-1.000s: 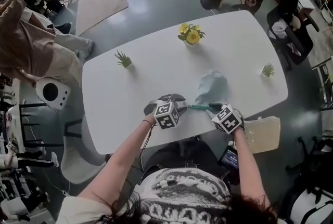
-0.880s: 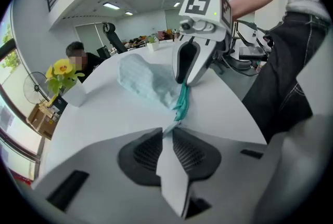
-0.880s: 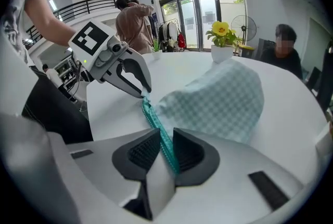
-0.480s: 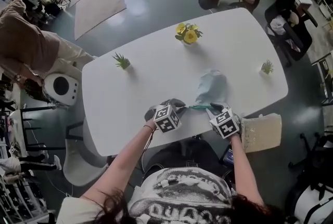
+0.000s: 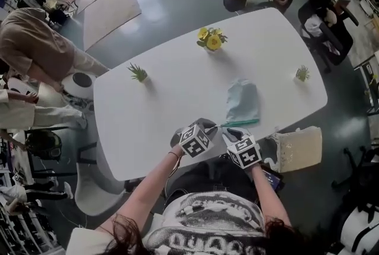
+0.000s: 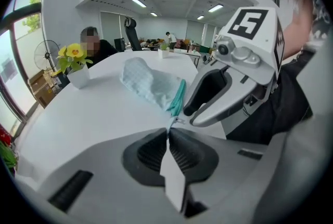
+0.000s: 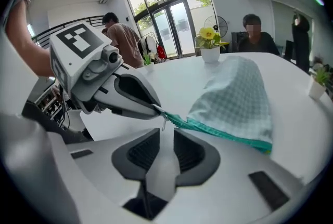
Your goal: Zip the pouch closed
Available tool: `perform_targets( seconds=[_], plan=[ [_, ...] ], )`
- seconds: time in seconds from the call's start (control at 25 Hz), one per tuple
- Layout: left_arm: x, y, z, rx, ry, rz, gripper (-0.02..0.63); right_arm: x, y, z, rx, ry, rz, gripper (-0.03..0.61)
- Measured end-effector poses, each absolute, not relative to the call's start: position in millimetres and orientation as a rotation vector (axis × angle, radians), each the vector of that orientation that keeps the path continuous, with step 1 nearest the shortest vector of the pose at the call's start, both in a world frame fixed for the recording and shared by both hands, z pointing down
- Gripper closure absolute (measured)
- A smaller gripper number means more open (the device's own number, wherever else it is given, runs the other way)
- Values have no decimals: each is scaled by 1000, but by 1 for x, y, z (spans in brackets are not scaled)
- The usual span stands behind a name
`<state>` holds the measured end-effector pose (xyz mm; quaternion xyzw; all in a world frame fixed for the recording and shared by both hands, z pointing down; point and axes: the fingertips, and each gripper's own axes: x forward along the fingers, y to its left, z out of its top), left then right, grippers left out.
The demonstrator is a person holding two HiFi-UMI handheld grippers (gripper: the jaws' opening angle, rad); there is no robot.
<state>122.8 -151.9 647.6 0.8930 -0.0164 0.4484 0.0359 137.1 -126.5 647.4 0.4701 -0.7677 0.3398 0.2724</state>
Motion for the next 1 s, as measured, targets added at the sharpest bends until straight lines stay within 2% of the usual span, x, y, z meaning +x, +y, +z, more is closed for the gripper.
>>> perform_targets(
  seconds=[0.24, 0.32, 0.44, 1.0],
  plan=[
    [126, -139, 639, 2753, -41, 1337, 594, 130, -128, 648, 1308, -2067, 980, 505],
    [127, -136, 638, 2755, -41, 1333, 594, 134, -127, 647, 1338, -2055, 988, 548],
    [127, -133, 638, 2749, -42, 1322, 595, 136, -124, 647, 1361, -2055, 1011, 580],
    [124, -129, 640, 2721, -6, 1353, 601, 154, -119, 657, 1411, -1973, 1118, 584]
  ],
)
